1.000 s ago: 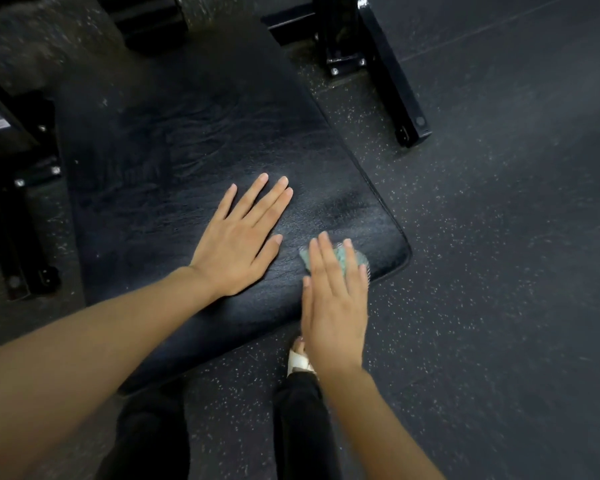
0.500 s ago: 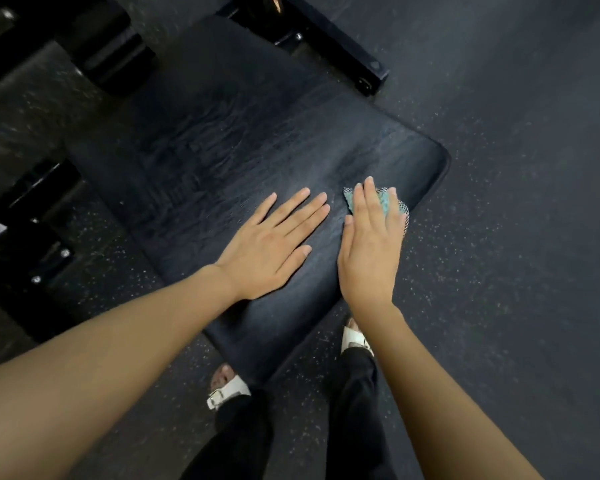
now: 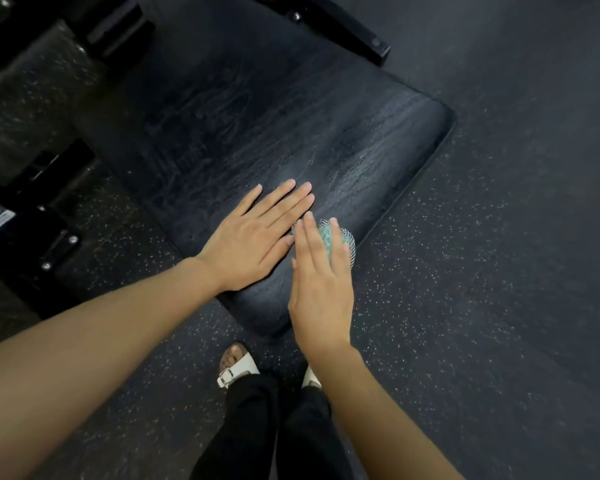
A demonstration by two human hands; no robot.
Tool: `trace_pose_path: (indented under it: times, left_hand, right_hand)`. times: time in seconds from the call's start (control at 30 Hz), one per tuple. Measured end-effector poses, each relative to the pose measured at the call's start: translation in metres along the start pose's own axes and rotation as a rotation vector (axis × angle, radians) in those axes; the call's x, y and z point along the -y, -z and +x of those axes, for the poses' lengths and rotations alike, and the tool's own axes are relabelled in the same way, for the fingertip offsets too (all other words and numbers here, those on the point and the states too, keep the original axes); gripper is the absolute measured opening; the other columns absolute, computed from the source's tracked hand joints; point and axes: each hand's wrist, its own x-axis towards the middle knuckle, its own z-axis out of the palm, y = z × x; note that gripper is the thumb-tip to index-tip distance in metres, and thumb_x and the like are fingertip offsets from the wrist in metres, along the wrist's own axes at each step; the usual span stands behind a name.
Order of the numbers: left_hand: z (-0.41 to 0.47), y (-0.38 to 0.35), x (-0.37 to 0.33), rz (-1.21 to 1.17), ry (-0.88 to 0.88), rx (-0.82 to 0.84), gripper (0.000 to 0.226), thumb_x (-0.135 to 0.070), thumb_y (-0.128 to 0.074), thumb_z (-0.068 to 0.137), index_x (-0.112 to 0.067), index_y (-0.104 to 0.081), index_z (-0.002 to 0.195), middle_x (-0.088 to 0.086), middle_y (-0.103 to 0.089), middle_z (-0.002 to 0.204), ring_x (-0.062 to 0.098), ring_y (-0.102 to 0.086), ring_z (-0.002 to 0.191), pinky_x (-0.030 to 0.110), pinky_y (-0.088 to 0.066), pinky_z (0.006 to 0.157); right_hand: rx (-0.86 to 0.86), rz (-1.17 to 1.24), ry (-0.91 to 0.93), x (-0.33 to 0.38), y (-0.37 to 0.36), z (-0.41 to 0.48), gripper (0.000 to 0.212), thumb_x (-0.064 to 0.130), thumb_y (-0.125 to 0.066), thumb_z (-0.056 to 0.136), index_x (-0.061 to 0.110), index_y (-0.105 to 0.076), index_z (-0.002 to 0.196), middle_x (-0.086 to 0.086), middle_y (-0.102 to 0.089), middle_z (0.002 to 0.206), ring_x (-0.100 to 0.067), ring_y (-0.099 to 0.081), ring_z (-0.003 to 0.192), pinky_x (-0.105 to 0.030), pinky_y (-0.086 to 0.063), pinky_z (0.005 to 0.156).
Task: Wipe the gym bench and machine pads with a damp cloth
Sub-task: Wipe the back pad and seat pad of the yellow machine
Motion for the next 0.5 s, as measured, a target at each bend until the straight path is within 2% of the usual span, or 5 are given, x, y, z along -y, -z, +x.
trace_pose_path:
  times: [0.1, 0.3, 0.5]
  left_hand:
    - [-0.008, 0.0, -0.001, 0.001, 0.011, 0.005, 0.057, -0.036, -0.022, 0.104, -0.015, -0.018, 0.158, 0.0, -0.013, 0.166, 0.016, -0.007, 0.153, 0.044, -0.009, 0.124]
    - [-0.009, -0.002, -0.005, 0.004, 0.034, -0.013, 0.057, -0.035, -0.021, 0.104, -0.015, -0.019, 0.158, -0.001, -0.015, 0.165, 0.016, -0.009, 0.153, 0.045, -0.009, 0.124]
    - [-0.009, -0.004, -0.001, -0.003, 0.012, -0.029, 0.057, -0.035, -0.021, 0.104, -0.016, -0.018, 0.158, -0.002, -0.012, 0.166, 0.015, -0.006, 0.153, 0.044, -0.007, 0.124]
  right_hand:
    - [-0.051, 0.072, 0.095, -0.024, 0.003, 0.011, 0.047, 0.018, -0.03, 0.102, 0.006, -0.047, 0.144, -0.006, -0.043, 0.153, -0.033, -0.037, 0.142, -0.048, -0.036, 0.114]
    - [-0.105, 0.135, 0.001, -0.041, 0.005, 0.052, 0.052, 0.02, -0.023, 0.1, 0.006, -0.046, 0.144, -0.006, -0.041, 0.154, -0.033, -0.034, 0.143, -0.048, -0.031, 0.115]
    - [-0.17, 0.214, -0.061, -0.024, 0.002, 0.034, 0.05, 0.02, -0.026, 0.101, 0.007, -0.046, 0.145, -0.006, -0.041, 0.154, -0.034, -0.032, 0.144, -0.053, -0.028, 0.116]
